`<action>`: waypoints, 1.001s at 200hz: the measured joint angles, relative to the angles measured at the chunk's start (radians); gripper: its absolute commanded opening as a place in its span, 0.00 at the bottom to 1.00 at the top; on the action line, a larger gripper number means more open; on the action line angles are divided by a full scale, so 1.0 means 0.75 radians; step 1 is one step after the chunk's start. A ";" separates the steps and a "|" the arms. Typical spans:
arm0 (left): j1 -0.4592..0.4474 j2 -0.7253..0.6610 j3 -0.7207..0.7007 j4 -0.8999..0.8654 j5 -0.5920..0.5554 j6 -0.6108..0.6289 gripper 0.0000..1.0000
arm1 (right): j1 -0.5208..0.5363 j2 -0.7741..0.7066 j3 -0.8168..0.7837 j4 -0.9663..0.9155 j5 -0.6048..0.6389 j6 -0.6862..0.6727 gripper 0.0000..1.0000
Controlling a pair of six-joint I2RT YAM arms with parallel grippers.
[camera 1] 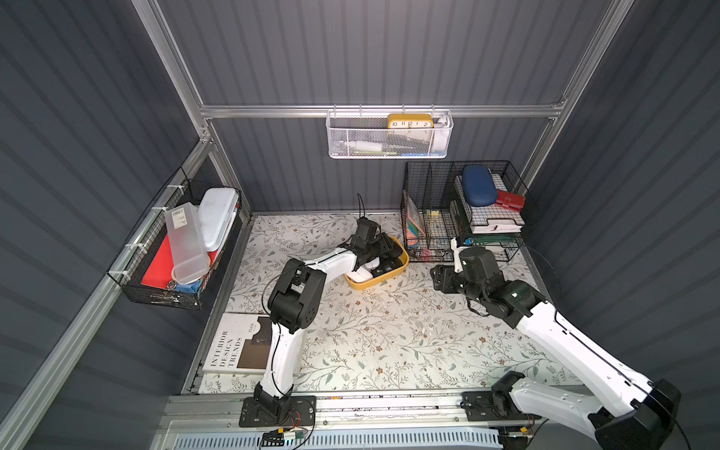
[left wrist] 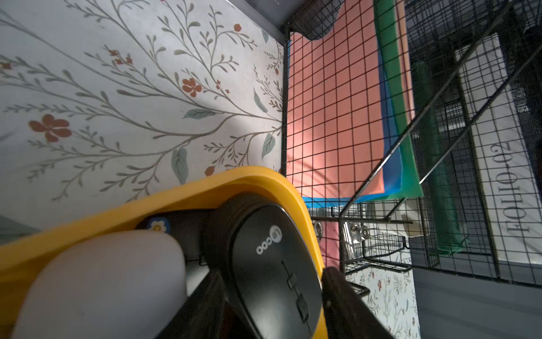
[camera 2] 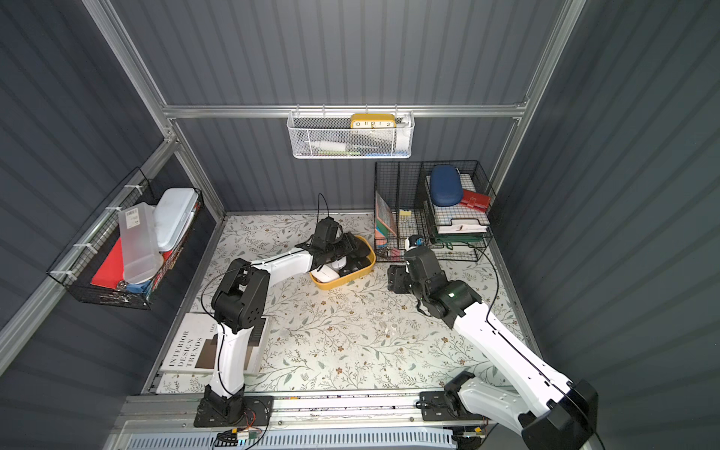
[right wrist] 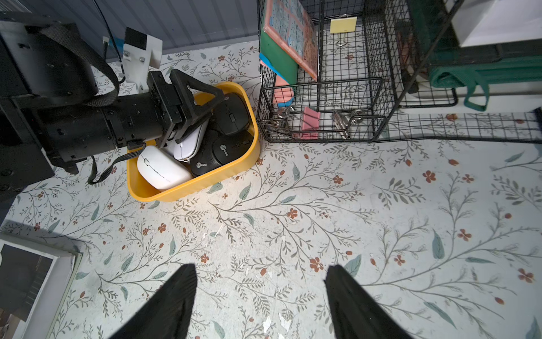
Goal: Put the mouse in the storage box
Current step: Place the mouse in the storage box.
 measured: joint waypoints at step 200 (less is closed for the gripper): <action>0.140 -1.049 -0.743 0.467 -1.076 0.484 0.99 | -0.057 -0.141 -0.153 0.454 0.590 -0.209 0.99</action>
